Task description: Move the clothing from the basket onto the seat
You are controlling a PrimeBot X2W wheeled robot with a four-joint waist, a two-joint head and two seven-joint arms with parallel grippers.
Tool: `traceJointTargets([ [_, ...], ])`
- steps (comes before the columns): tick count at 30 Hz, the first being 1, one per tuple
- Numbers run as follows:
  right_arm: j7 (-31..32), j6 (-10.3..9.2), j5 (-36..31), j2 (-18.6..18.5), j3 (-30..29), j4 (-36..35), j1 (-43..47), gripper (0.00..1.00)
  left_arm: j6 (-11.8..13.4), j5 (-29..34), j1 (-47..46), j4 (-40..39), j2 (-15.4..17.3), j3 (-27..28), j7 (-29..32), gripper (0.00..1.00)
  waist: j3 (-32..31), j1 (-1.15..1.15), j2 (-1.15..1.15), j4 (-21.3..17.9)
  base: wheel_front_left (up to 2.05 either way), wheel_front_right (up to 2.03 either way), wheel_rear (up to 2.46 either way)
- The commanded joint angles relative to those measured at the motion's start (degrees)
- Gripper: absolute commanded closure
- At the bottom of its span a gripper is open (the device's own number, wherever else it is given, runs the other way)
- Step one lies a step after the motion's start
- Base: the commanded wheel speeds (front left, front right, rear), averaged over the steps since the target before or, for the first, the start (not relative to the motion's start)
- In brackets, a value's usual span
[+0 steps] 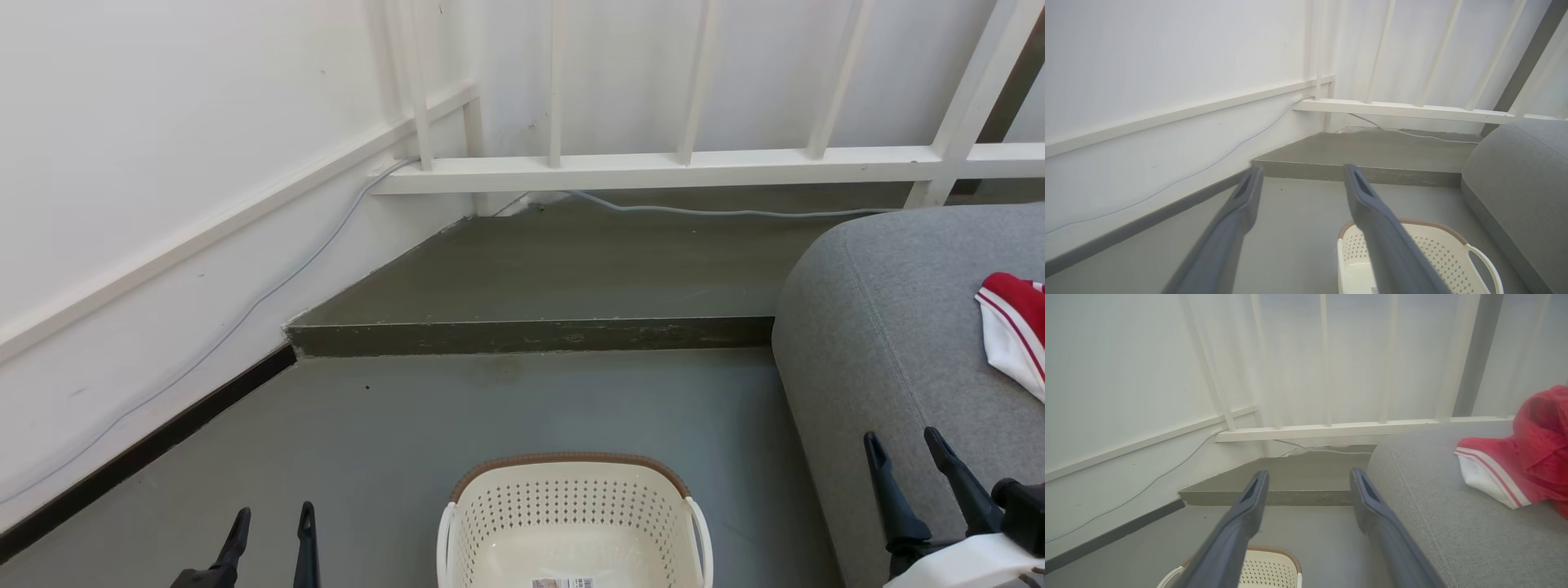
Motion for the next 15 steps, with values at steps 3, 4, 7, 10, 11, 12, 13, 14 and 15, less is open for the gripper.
traceJointTargets([
  [3,-0.3,0.18,-0.1,-1.3,0.8,-0.8,-0.9,0.00,-0.6,0.5,-1.6,-1.7,0.1,2.1,-0.4,0.00,0.1,0.00,0.00,-0.1,0.00,0.00,0.00],
  [4,-0.3,0.18,-0.1,-1.3,0.8,-0.8,-0.9,0.00,-0.7,0.5,-1.6,-1.7,0.1,2.1,-0.4,0.00,0.1,0.00,0.00,-0.1,0.00,0.00,0.00],
  [7,-0.3,0.18,-0.1,-1.3,0.8,-0.7,-1.0,0.00,-0.8,0.5,-1.7,-1.8,0.0,2.1,-0.4,0.00,0.1,0.00,0.00,-0.2,0.00,0.00,0.00],
  [10,-0.3,0.18,0.0,-1.3,0.7,-0.6,-1.1,0.00,-1.0,0.6,-1.8,-1.8,0.0,2.1,-0.4,0.00,0.2,0.00,0.00,-0.2,0.00,0.00,0.00],
  [11,-0.3,0.18,0.0,-1.3,0.7,-0.6,-1.1,0.00,-1.0,0.6,-1.8,-1.8,0.0,2.1,-0.4,0.00,0.2,0.00,0.00,-0.2,0.00,0.00,0.00],
  [12,-0.3,0.18,0.0,-1.3,0.7,-0.6,-1.1,0.00,-1.0,0.5,-1.8,-1.8,0.0,2.1,-0.4,0.00,0.2,0.00,0.00,-0.2,0.00,0.00,0.00],
  [13,-0.3,0.18,0.0,-1.3,0.7,-0.6,-1.1,0.00,-1.0,0.5,-1.9,-1.8,0.0,2.0,-0.4,0.00,0.2,0.00,0.00,-0.2,0.00,0.00,0.00],
  [14,-0.3,0.18,0.0,-1.3,0.7,-0.6,-1.1,0.00,-1.1,0.4,-1.9,-1.8,0.0,2.0,-0.4,0.00,0.2,0.00,0.00,-0.2,0.00,0.00,0.00],
  [15,-0.3,0.18,0.0,-1.3,0.7,-0.6,-1.1,0.00,-1.1,0.3,-1.9,-1.8,0.0,1.9,-0.4,0.00,0.2,0.00,0.00,-0.2,0.00,0.00,0.00],
])
